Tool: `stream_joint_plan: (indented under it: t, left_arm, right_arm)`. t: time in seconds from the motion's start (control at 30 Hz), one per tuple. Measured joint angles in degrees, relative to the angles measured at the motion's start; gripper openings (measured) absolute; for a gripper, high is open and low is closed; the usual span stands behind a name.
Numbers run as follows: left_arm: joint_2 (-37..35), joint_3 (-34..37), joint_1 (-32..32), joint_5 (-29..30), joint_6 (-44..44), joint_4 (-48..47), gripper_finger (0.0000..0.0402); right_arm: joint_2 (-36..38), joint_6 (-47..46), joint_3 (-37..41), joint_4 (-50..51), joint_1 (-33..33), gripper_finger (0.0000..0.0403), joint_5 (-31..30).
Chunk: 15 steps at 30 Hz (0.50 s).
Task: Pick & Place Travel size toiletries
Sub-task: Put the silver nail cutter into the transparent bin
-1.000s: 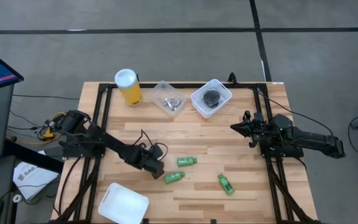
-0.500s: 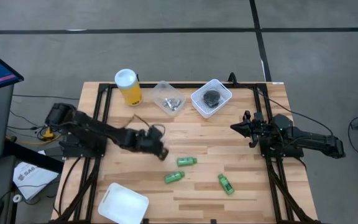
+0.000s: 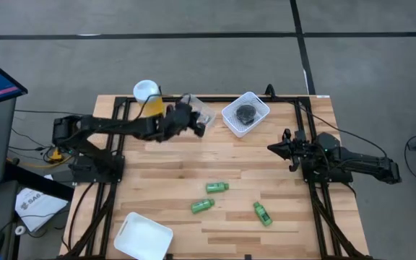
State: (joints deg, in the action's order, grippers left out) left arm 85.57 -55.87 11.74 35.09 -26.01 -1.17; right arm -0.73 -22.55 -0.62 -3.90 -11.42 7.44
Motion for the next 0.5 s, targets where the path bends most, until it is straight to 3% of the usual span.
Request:
stream_joint_plan:
  t: [0.23,0.5]
  left_arm:
    - [5.7,-3.1,7.4,-0.7,1.6,-0.4,0.0039]
    - [12.9,-3.3,9.0,-0.5,-1.3,-0.8,0.0039]
  right_arm:
    - [0.0,0.0,0.0,0.3,0.0,0.0,0.0]
    - [0.0,0.0,0.0,0.7,0.0,0.0,0.0]
